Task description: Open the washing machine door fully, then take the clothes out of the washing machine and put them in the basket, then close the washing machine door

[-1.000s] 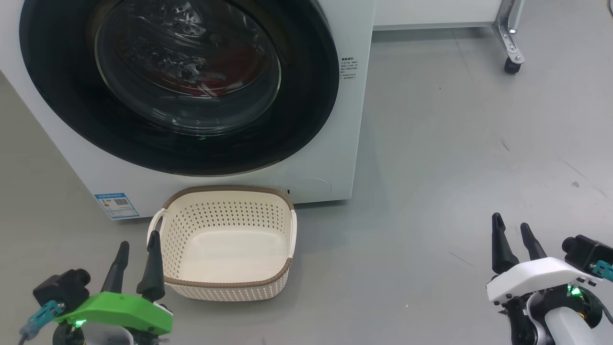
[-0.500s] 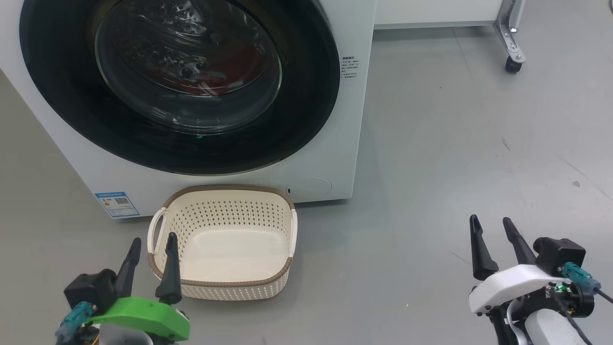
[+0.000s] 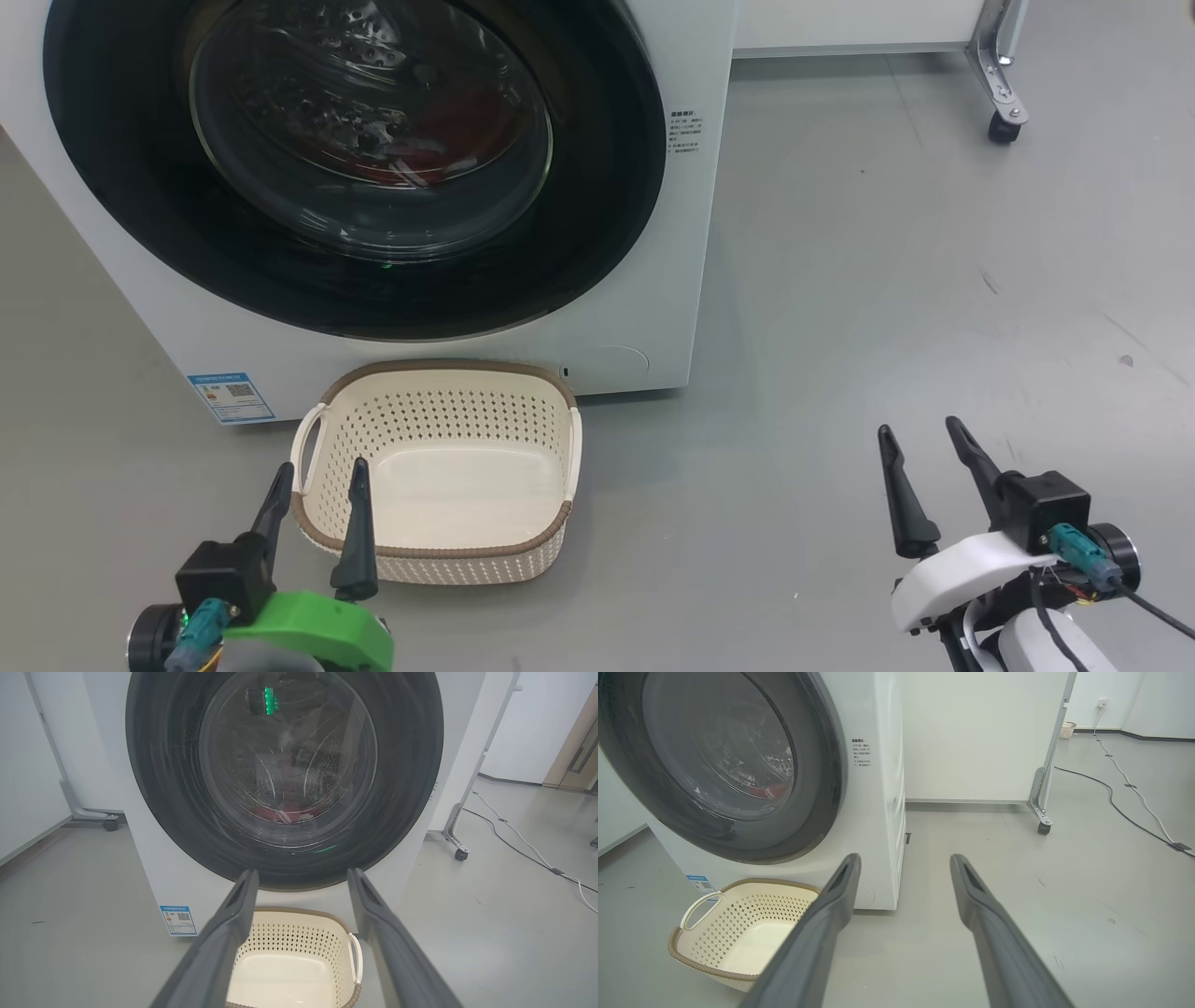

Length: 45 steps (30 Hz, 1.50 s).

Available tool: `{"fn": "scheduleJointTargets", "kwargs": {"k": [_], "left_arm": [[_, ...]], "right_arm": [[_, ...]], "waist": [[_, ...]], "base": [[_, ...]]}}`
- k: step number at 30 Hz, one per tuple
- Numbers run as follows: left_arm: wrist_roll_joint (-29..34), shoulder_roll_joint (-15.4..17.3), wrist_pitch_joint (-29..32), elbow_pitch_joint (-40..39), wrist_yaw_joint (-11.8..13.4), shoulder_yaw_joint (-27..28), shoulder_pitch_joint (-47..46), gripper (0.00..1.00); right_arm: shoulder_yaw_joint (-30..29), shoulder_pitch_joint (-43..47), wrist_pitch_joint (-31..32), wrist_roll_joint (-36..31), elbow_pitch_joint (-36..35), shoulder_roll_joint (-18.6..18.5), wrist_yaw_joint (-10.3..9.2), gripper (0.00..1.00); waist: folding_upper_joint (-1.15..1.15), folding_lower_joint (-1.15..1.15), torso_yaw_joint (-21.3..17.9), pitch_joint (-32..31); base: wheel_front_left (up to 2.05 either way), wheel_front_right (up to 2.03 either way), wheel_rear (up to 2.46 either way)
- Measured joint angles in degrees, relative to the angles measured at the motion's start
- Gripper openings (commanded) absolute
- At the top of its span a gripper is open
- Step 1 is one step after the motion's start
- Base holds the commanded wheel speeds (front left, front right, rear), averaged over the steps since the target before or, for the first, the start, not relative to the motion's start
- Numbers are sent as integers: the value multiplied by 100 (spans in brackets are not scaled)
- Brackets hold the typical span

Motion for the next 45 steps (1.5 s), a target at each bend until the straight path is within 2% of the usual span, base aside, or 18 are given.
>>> {"fn": "scheduleJointTargets", "kwargs": {"k": [7, 15, 39, 40, 41, 45], "left_arm": [[292, -46, -108, 69, 78, -37, 8, 100], [396, -54, -108, 167, 120, -63, 62, 100], [459, -116, -108, 354, 123, -107, 80, 100], [459, -120, -107, 358, 123, -107, 80, 100], [459, -124, -108, 365, 123, -107, 80, 100], [459, -130, -108, 376, 123, -107, 80, 100]], "right_arm": [[88, 1, -118, -458, 0, 65, -93, 100], [-63, 23, -123, -458, 0, 148, -151, 100], [-201, 142, -123, -547, 21, 300, -137, 100], [-214, 142, -123, -548, 21, 304, -137, 45], [-225, 142, -123, -548, 21, 308, -137, 0], [-224, 142, -123, -604, 33, 301, -127, 0]], "waist": [[0, 0, 4, -9], [0, 0, 15, -38], [0, 0, 53, -97], [0, 0, 54, -98], [0, 0, 55, -98], [0, 0, 63, -98]], "base": [[0, 0, 0], [0, 0, 0], [0, 0, 0], [0, 0, 0], [0, 0, 0], [0, 0, 0]]}}
